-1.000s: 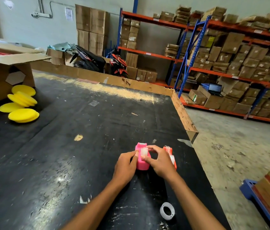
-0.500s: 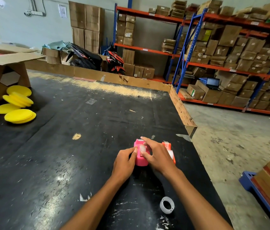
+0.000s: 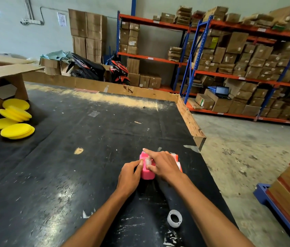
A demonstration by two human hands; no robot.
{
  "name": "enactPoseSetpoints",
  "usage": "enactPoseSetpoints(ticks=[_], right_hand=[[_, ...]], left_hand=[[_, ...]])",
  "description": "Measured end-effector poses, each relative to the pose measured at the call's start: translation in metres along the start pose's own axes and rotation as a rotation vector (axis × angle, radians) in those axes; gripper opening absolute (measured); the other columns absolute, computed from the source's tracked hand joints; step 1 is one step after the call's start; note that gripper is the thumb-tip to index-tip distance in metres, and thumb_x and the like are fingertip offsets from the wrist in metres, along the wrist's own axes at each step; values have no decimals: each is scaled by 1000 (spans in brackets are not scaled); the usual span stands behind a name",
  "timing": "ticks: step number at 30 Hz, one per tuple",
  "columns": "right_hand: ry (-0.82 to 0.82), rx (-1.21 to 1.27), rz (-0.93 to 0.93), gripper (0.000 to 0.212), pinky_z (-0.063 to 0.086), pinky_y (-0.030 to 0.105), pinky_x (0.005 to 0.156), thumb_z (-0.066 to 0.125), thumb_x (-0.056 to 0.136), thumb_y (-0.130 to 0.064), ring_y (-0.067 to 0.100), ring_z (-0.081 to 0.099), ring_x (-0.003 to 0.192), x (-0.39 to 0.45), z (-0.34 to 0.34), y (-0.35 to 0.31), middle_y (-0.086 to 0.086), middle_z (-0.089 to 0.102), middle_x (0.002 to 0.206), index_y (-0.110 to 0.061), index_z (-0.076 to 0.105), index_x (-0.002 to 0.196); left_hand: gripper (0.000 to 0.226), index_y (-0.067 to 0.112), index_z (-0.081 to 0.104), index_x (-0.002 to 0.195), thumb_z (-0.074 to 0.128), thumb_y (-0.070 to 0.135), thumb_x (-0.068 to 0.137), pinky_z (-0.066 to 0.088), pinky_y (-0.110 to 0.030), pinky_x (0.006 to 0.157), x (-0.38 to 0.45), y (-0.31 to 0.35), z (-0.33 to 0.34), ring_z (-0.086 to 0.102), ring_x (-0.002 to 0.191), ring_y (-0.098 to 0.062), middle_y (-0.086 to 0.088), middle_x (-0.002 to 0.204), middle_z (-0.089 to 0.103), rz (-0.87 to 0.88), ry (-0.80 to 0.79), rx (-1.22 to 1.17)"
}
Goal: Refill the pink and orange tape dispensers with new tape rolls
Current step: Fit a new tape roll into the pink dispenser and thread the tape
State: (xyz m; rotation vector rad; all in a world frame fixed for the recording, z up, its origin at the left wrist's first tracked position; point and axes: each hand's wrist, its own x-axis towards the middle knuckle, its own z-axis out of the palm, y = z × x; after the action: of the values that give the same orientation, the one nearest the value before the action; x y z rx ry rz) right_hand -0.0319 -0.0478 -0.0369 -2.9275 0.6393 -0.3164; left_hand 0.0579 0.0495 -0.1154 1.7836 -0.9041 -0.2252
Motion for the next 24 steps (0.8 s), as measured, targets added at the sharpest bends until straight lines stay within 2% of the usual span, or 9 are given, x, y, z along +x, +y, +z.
enactPoseSetpoints(ticks=[4,6,8,10,13,20,24], right_hand=[[-30,260,112,63,49,44,92,50,87,-21,33,63,103,-2,0,2,14,70,109,-29,29,146],[-43,434,194,69,50,34,89,57,84,-19,24,63,102,-1,-2,5,10,66,118,-28,28,146],[-33,538,260,65,43,25,85,57,85,-15,19,61,102,5,-5,6,10,66,119,-22,33,145],[-32,546,293,55,42,27,90,54,88,-13,21,58,112,14,-7,6,13,70,114,-17,42,141],[-84,515,337,46,43,35,99,55,88,-16,25,53,119,24,-2,4,14,64,121,-15,50,134],[-142,551,315,43,48,31,95,67,79,-7,22,61,111,37,-6,13,11,66,120,-9,61,121],[-212,566,289,39,51,36,95,71,79,-12,22,63,106,42,-10,15,13,68,116,-7,65,116]], left_hand=[[33,21,72,85,44,33,98,54,-45,67,1,-1,-1,67,70,-17,1,75,74,31,-9,20],[34,23,72,89,42,36,97,55,-42,68,1,0,-1,68,71,-14,4,77,74,32,-15,25],[34,24,71,91,41,37,97,56,-42,68,2,-1,-1,68,73,-13,5,79,74,36,-15,33],[32,23,72,91,42,33,98,54,-41,68,2,0,-1,67,73,-14,3,79,74,45,-15,37],[29,21,72,92,44,25,98,52,-41,66,2,1,-1,66,72,-16,2,79,74,67,-9,40],[28,23,71,92,43,28,97,50,-37,63,2,0,-1,64,72,-13,3,78,71,54,-9,62],[29,24,72,97,43,29,98,52,-36,66,3,1,-1,66,76,-12,4,83,73,42,-8,57]])
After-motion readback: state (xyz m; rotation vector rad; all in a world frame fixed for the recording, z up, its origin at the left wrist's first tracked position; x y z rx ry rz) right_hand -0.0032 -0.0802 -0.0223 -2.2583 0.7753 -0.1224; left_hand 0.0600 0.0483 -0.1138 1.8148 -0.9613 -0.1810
